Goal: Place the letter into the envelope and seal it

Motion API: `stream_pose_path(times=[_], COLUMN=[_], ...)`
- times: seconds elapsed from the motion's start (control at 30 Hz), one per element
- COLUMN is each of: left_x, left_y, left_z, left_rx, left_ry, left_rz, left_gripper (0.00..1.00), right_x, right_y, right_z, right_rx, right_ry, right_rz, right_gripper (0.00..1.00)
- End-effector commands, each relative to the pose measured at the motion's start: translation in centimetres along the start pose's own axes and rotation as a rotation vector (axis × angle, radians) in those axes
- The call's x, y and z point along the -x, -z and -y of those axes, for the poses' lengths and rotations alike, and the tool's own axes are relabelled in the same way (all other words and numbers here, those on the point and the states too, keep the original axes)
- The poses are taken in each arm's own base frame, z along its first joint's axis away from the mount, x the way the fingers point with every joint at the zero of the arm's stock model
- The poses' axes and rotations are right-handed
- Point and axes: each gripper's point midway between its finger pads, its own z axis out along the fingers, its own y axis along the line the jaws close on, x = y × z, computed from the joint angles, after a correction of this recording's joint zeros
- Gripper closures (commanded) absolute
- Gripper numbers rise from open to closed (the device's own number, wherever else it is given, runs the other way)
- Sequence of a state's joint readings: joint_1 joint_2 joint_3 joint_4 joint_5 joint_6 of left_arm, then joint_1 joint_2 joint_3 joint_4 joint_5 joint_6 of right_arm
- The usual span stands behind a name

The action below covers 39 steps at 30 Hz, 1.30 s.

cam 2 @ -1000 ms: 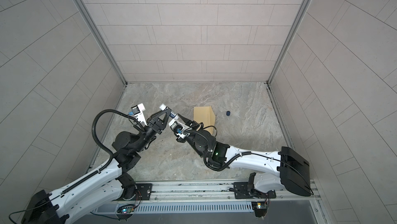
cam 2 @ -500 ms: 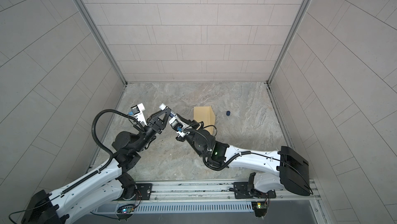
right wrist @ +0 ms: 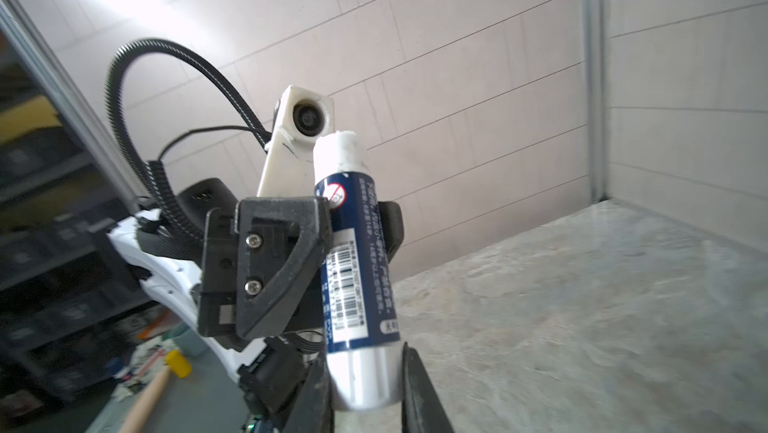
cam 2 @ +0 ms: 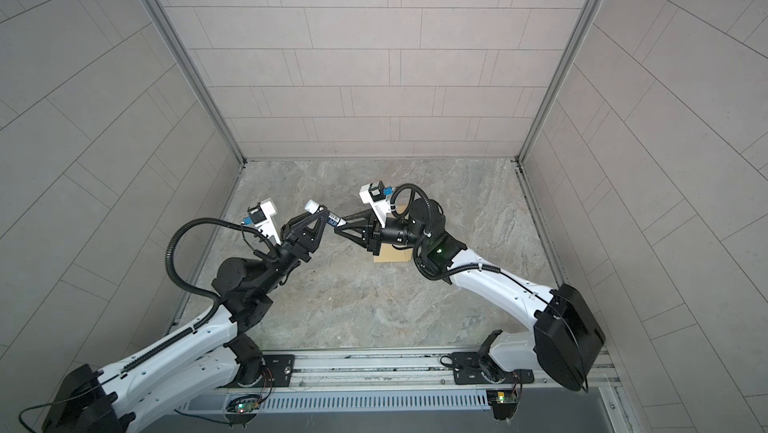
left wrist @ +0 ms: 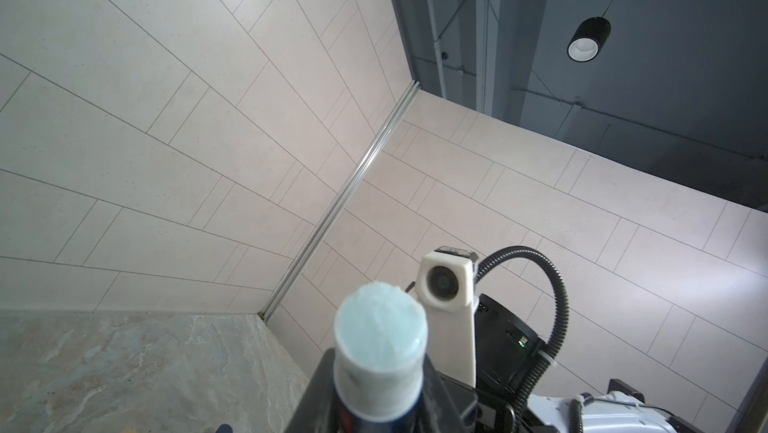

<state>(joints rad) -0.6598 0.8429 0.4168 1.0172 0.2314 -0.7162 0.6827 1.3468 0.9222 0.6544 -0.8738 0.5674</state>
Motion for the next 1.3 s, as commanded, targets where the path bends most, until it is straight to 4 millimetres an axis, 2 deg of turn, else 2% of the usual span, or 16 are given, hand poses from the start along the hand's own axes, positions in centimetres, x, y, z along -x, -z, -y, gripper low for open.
stream_pose_path(times=[0.0, 0.2, 0.27, 0.37, 0.43, 0.5, 0.57, 0.7, 0.83, 1.0, 1.27], left_x=[-0.3, -0.6, -0.6, -0.5, -0.4, -0.1, 0.2, 0.4, 0.4, 0.5, 0.3], left_y=[0.6, 0.2, 0.0, -0.4, -0.5, -0.5, -0.4, -0.1, -0.1, -0.1, -0.1], left_z=[3.8, 2.8, 2.3, 1.6, 1.2, 0.7, 0.4, 0.0, -0.1, -0.1, -0.3], left_rx=[-0.19, -0.148, -0.12, -0.078, -0.041, -0.009, 0.017, 0.043, 0.048, 0.049, 0.054], left_ry=[-0.051, -0.023, -0.005, 0.006, 0.042, 0.051, 0.055, 0.052, 0.053, 0.057, 0.064], left_rz=[-0.032, -0.038, -0.037, -0.039, -0.039, -0.033, -0.02, -0.008, -0.008, -0.006, -0.009], left_gripper=[1.0, 1.0, 1.0, 1.0, 1.0, 1.0, 1.0, 1.0, 1.0, 1.0, 1.0], right_x=[5.1, 4.5, 4.2, 2.7, 1.1, -0.2, -0.9, -1.9, -2.0, -1.2, -1.0], right_y=[0.5, 0.3, 0.5, 1.0, 1.5, 2.0, 2.4, 2.6, 2.3, 2.4, 1.7], right_z=[-1.0, 0.5, 1.0, 2.1, 2.8, 2.8, 2.6, 1.8, 1.1, 0.3, 0.2], right_rx=[0.095, 0.046, -0.001, -0.146, -0.306, -0.444, -0.552, -0.671, -0.748, -0.809, -0.806], right_ry=[-0.114, -0.113, -0.078, 0.034, 0.178, 0.375, 0.533, 0.74, 0.847, 0.88, 0.866], right_rz=[0.13, 0.143, 0.149, 0.109, 0.036, -0.04, -0.078, -0.102, -0.085, -0.003, 0.033], right_gripper=[1.0, 1.0, 0.96, 0.78, 0.6, 0.45, 0.38, 0.33, 0.33, 0.41, 0.44])
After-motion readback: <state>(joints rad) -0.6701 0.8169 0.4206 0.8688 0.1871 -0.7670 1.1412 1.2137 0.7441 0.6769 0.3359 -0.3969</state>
